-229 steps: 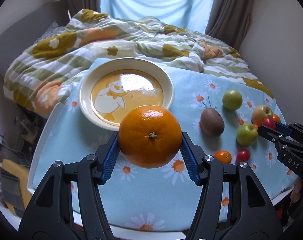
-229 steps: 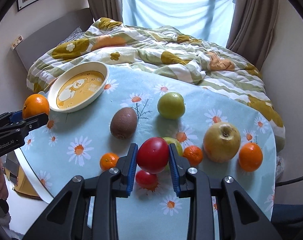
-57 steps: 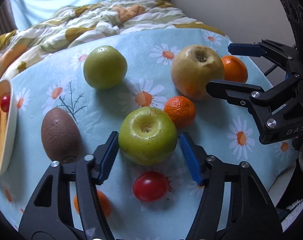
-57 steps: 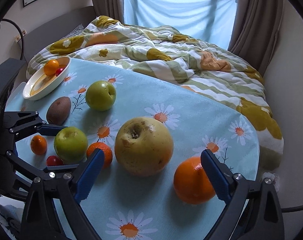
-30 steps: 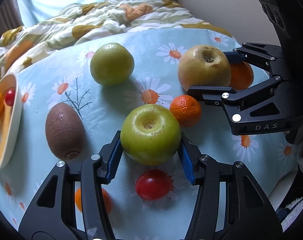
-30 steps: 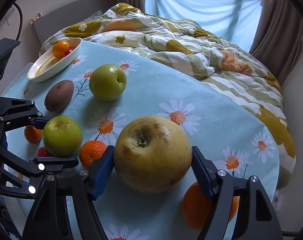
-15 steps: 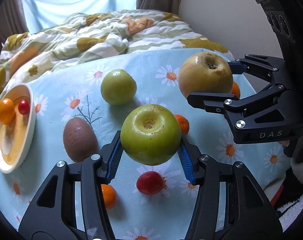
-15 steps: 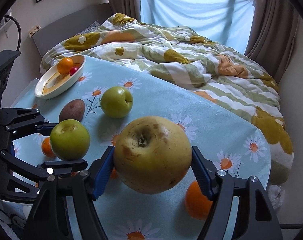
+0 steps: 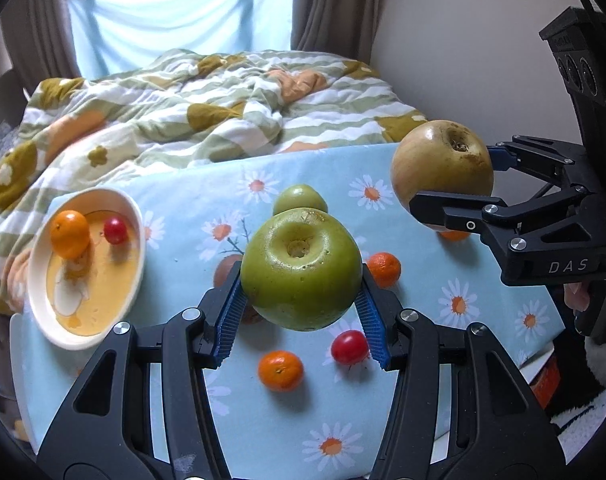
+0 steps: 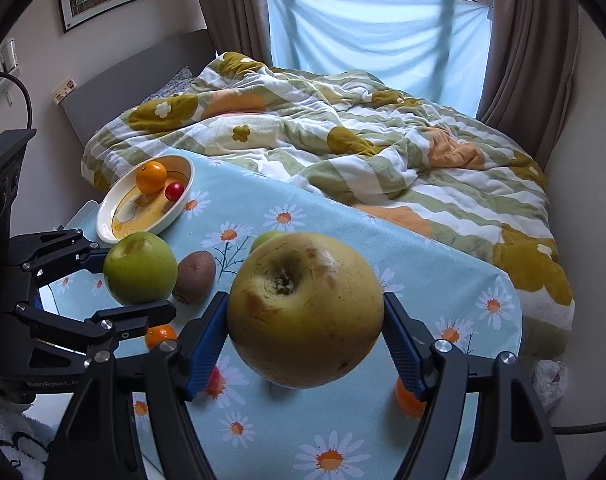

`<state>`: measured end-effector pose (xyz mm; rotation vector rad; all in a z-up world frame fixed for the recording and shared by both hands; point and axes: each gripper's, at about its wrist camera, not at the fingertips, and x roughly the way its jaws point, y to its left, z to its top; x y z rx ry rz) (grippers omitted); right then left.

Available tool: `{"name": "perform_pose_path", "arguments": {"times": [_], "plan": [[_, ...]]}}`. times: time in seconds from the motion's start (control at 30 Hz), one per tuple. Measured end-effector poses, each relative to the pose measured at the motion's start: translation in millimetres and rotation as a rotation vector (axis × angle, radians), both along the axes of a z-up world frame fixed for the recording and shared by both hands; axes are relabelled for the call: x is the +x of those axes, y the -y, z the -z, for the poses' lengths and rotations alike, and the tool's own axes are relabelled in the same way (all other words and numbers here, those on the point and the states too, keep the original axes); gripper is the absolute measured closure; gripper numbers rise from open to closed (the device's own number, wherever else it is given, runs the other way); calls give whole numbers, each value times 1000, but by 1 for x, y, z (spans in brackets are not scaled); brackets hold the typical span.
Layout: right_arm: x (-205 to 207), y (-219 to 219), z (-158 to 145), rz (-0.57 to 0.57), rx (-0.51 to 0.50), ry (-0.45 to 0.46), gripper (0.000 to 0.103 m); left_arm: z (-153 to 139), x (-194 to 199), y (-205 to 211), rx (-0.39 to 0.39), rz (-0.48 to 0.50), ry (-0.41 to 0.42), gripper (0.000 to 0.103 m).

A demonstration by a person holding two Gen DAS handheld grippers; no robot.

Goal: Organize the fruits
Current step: 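Place the green apple in the bowl with the left gripper while the right carries the yellow apple toward it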

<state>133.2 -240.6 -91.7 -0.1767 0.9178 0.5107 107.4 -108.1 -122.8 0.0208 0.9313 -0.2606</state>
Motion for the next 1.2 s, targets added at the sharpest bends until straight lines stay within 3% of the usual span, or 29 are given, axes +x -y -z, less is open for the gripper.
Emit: {"name": "perform_pose_path", "arguments": {"times": [0.37, 0.57, 0.97, 1.2], "plan": [[-4, -75, -16, 23, 51, -14, 33, -19, -1, -97, 24, -67, 19, 44], [2, -121, -14, 26, 75, -28, 33, -15, 10, -156, 38, -107, 5, 44], [16, -205, 13, 30, 106, -86, 33, 30, 46, -250, 28, -139, -103, 44], [21, -228, 28, 67, 100, -108, 33, 61, 67, -272, 24, -103, -138, 44]]}}
